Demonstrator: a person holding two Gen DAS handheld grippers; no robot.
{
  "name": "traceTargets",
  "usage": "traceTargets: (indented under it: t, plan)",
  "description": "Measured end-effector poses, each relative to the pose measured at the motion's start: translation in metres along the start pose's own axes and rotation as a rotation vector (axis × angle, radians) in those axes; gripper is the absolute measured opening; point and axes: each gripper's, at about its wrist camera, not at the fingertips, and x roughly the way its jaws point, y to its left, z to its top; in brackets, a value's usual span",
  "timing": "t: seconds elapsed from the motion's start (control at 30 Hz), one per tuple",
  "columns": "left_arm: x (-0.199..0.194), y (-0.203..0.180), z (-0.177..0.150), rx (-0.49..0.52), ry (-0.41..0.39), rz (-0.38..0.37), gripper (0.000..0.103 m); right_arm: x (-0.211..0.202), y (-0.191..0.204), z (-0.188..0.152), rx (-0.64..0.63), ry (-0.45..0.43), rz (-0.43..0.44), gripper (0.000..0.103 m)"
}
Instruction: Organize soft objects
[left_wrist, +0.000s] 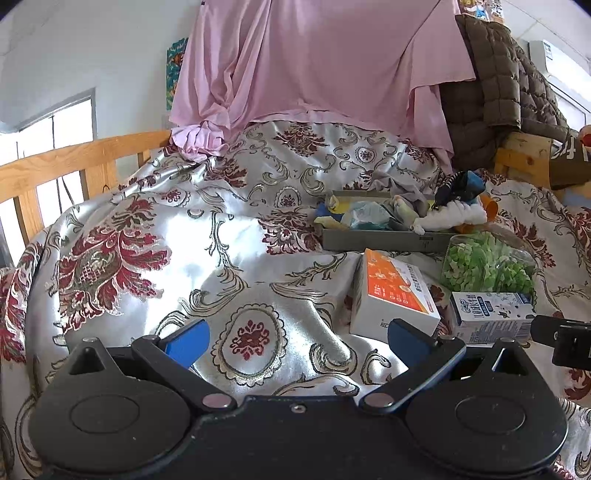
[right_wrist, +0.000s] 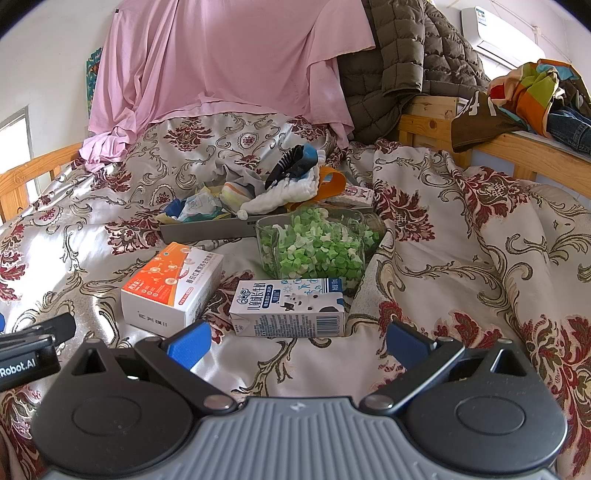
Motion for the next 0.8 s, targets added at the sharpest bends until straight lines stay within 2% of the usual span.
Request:
traceTargets:
  t: [0.23, 0.5, 0.8]
  plan:
    - [-0.004, 0.004, 0.0, -0.021, -0.012, -0.05, 0.102, 0.0, 0.0, 0.0, 0.0, 0.0, 0.0, 0.103]
    - [0.001, 0.009, 0.001, -0.051, 0.03, -0.088, 0.102, 0.0, 0.0, 0.0, 0.0, 0.001, 0.0, 0.103]
    - [0.002, 0.012, 0.0, -0.061, 0.041, -0.093, 0.102, 0.0, 0.0, -0.001, -0.001, 0.002, 0.0, 0.103]
